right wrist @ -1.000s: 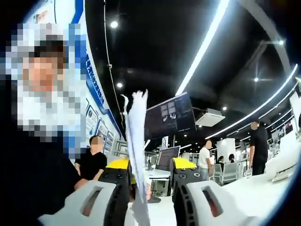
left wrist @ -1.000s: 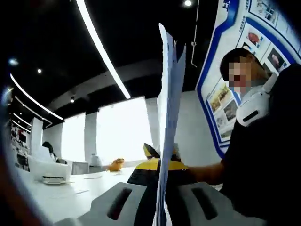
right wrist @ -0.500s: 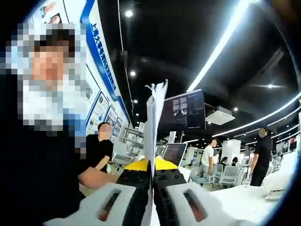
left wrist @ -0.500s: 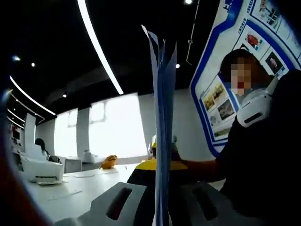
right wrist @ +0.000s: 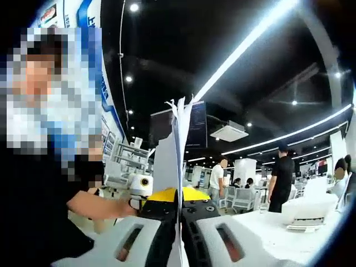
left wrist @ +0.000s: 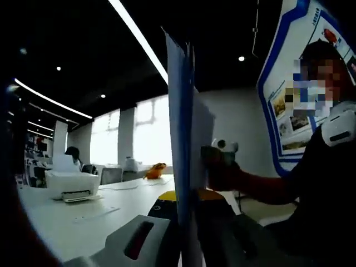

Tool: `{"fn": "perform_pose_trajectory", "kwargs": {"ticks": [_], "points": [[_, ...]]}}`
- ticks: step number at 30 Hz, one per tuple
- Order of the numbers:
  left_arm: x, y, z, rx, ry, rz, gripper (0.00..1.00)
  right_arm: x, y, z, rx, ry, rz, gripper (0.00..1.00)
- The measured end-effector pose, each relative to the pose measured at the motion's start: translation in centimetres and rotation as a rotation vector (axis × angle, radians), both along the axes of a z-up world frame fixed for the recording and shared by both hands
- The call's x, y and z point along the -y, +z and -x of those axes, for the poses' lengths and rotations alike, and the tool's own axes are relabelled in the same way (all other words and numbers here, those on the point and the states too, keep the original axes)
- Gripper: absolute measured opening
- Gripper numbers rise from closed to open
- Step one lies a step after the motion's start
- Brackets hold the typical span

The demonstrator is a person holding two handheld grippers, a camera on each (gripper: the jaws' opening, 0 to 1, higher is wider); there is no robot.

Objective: Organize the stack of printing papers by aligning and flattening the scattered papers on the table

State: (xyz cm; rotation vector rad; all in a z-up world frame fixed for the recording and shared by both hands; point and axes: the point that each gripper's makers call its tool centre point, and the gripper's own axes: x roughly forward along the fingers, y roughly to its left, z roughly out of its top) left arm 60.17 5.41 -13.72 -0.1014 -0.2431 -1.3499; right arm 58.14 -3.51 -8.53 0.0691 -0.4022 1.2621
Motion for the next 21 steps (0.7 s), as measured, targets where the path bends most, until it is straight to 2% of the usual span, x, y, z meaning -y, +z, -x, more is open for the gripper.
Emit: {"fn": "perform_pose_trajectory", "kwargs": {"ticks": [2,6,11,14,15,18,19,21], "points": [[0.2,-0.1,0.1,-0.001,-0.002,0.0,0.08,0.8,-0.2,-0.4,-0.002,-0.008,-0.001,0.0],[0.6,-0.7,-0.4,-0.017,0.035,-0.027,0.08,0.7,-0.6,-0.7,-0.014,-0.022,0.009,0.0],[0.7,-1.3,-0.6,-0.001,0.068,-0.06,0.06,0.2,-1.1,-0.6,-0.006,-0.03,0.029,0.0],[0.6,-1.8,-0.7,-0.004,0.076,-0.073,0.07,0.1,-2.1,-0.7,-0.044,-0.02,0.044,0.0],[0.6,-2.1,-0.8,-0.005,0.078,-0.077,0.08,0.0,-2.6,-0.8,-0.067,-0.02,0.055,0.0],[0.8,-2.5,-0.8,-0.034,0.071,-0.081,0.19,-0.1,-3.4,-1.8,-0.113,-0.013,0.065,0.13],[1.0,-2.7,-0.8,-0.035,0.075,-0.085,0.21,-0.1,-3.8,-1.8,-0.135,-0.005,0.072,0.14],[1.2,-2.9,-0.8,-0.031,0.08,-0.099,0.23,-0.2,-3.9,-2.0,-0.139,0.007,0.073,0.14]]}}
